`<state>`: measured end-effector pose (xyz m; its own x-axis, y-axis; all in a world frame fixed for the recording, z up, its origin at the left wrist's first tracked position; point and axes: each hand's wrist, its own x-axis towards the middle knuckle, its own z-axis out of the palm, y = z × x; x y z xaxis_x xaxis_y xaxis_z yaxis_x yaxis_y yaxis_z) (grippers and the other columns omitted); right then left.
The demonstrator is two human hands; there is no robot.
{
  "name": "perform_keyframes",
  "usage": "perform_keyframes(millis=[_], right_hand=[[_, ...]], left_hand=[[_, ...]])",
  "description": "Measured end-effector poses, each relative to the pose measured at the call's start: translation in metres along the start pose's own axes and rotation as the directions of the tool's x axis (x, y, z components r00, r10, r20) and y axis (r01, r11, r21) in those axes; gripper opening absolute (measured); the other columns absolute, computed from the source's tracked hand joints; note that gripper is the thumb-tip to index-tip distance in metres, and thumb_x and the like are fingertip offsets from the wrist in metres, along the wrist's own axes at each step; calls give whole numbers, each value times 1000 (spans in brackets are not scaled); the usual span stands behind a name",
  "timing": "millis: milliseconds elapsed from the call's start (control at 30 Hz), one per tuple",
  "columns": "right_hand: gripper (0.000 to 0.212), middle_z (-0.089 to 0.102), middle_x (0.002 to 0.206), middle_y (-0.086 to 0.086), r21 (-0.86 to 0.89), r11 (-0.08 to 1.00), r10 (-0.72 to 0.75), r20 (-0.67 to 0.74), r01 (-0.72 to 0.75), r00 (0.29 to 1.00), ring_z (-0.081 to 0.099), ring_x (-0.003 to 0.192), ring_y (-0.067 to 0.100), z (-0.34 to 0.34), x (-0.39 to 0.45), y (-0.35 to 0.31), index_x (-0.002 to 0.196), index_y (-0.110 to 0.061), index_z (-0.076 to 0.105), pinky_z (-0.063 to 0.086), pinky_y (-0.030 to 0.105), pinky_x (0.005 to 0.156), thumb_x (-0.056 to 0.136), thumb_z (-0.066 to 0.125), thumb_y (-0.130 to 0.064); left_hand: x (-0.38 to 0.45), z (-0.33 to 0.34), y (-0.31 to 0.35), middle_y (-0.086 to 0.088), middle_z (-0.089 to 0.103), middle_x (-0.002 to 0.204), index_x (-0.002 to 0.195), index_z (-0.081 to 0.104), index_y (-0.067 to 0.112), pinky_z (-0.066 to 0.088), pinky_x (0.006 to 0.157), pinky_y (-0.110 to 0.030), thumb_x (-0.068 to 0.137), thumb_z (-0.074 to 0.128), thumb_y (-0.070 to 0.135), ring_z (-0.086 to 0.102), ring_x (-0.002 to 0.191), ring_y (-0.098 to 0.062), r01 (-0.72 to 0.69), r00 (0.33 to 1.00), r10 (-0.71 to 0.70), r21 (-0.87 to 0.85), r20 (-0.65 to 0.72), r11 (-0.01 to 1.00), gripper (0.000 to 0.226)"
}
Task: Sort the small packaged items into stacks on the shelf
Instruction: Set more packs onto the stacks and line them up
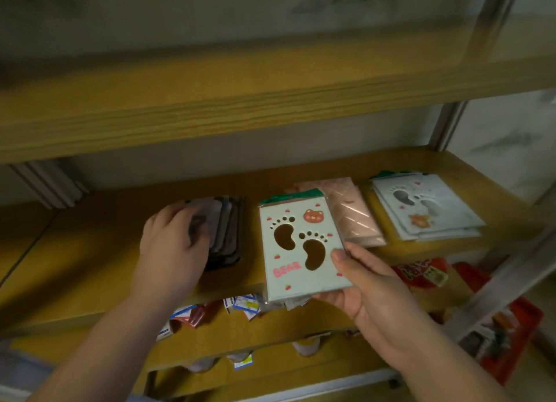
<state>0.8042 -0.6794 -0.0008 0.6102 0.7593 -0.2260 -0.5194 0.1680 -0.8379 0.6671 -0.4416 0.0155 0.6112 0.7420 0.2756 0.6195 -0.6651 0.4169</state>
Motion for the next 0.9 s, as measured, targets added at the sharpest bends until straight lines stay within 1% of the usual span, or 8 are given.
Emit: perform_keyframes(millis=[67, 167, 333, 467, 567, 667, 767, 900], right_hand=[[32, 74, 112, 11, -8, 1000, 5, 11, -4, 1000, 71, 102, 27, -15, 1, -7, 123, -14, 60, 61, 37, 74, 92, 58, -18], [29, 74, 111, 12, -34, 999, -4, -7, 3, 1000, 71, 102, 27, -41, 3, -22, 121, -13, 61, 60, 35, 74, 93, 60, -18], [27, 76, 107, 11, -57, 996, -73, -132, 66, 988, 72, 100, 25, -96, 6, -59, 116, -12, 65, 60, 31, 71, 90, 66, -18], [42, 76, 107, 1, -282, 946, -240, -275, 161, 931, 74, 95, 18, -141, 9, -91, 130, -19, 59, 61, 31, 70, 89, 69, -24], [57, 73, 114, -3, -431, 883, -361, -372, 186, 855, 74, 89, 12, -172, 22, -112, 140, -17, 50, 61, 29, 65, 88, 71, -24], [55, 72, 115, -4, -513, 844, -366, -333, 159, 869, 74, 85, 9, -192, 39, -126, 140, -16, 51, 60, 24, 62, 89, 71, -23], [54, 70, 100, -17, -568, 810, -343, -262, 143, 902, 74, 80, 6, -199, 54, -128, 140, -16, 51, 58, 21, 59, 90, 71, -22], [54, 70, 101, -16, -630, 766, -320, -194, 132, 927, 73, 79, 1, -195, 67, -120, 139, -18, 51, 58, 21, 59, 89, 71, -22]], left_hand=[[-9, 6, 22, -5, 54, 139, 130, 61, 18, 34, 108, -45, 94, 56, 20, 41, 130, -28, -96, 995, 97, 5, -29, 995, 37], [-18, 23, 57, -4, 53, 142, 133, 60, 15, 33, 108, -40, 93, 61, 20, 40, 133, -24, -139, 990, 139, -31, -5, 990, 40], [-30, 58, 109, -1, 52, 140, 144, 46, 20, 31, 103, -27, 93, 63, 19, 41, 131, -17, -241, 965, 251, -120, 75, 963, 53], [-35, 81, 139, 17, 46, 132, 143, 45, 30, 35, 97, -22, 92, 63, 28, 44, 125, -7, -235, 963, 256, -195, 90, 952, 54], [-39, 93, 159, 17, 45, 138, 144, 44, 32, 43, 100, -27, 93, 62, 31, 46, 125, -4, -195, 966, 233, -283, 110, 939, 53], [-44, 99, 175, 21, 42, 134, 144, 44, 33, 38, 99, -21, 94, 60, 31, 42, 124, -1, -200, 968, 232, -272, 91, 941, 53], [-50, 100, 184, 24, 39, 131, 142, 45, 34, 28, 93, -10, 95, 60, 28, 33, 118, 8, -206, 971, 228, -239, 70, 949, 51], [-56, 98, 188, 21, 40, 135, 142, 48, 32, 29, 95, -12, 95, 61, 26, 34, 121, 5, -151, 985, 167, -244, 45, 958, 49]])
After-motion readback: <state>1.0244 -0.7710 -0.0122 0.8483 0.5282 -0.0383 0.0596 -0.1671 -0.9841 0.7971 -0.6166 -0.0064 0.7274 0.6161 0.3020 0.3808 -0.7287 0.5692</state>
